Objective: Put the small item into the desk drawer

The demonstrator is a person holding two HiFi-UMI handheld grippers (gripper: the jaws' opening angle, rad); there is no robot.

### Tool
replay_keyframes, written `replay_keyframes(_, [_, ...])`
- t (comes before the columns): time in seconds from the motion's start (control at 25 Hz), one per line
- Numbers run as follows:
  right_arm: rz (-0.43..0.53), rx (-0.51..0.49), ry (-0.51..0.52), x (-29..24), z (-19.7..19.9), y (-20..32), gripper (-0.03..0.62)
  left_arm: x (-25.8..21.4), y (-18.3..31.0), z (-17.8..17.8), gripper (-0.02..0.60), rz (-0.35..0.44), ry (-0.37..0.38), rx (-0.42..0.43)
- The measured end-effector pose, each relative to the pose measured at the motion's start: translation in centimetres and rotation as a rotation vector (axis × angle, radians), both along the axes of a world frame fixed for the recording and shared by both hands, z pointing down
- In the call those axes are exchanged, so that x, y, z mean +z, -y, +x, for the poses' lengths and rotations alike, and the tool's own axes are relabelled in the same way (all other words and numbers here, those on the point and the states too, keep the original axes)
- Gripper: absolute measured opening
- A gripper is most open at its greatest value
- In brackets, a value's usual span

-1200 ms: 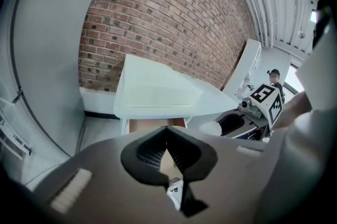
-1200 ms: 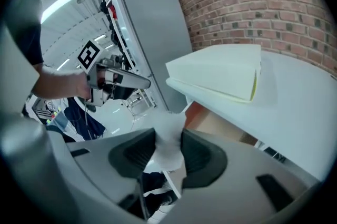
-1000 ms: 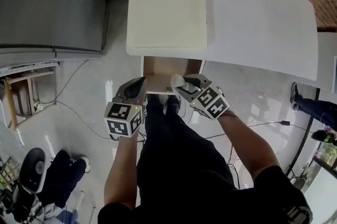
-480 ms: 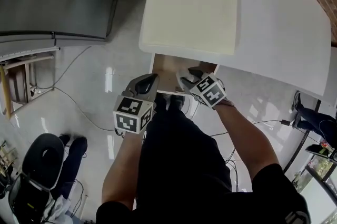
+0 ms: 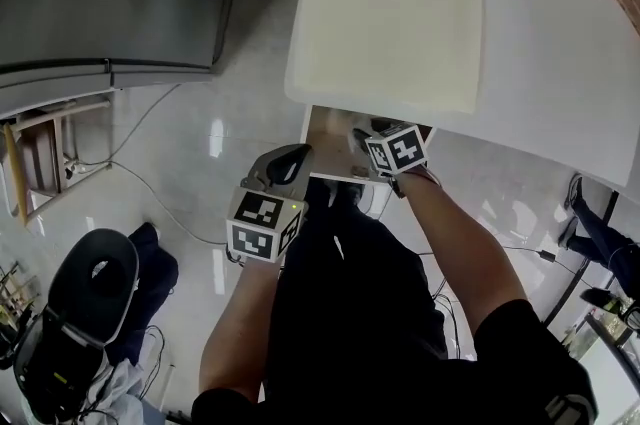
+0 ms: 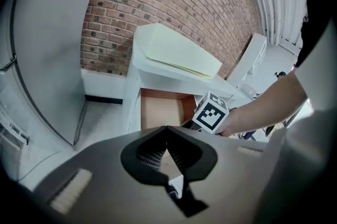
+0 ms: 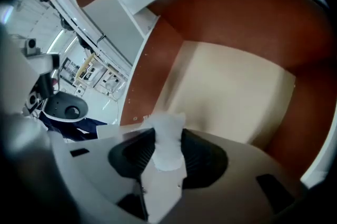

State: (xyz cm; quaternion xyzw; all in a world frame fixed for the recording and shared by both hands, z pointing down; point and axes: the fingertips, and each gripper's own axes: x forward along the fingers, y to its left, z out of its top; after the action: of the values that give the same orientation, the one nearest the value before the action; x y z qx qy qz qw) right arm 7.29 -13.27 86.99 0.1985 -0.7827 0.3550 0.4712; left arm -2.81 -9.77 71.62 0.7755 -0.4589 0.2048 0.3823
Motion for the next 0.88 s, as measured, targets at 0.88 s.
replay_keyframes(0.88, [-0.124, 0.278, -0.187, 6.2, 3.9, -0.6, 0.19, -0.9, -2.9, -5.2, 0.011, -0.025, 0.004, -0.103])
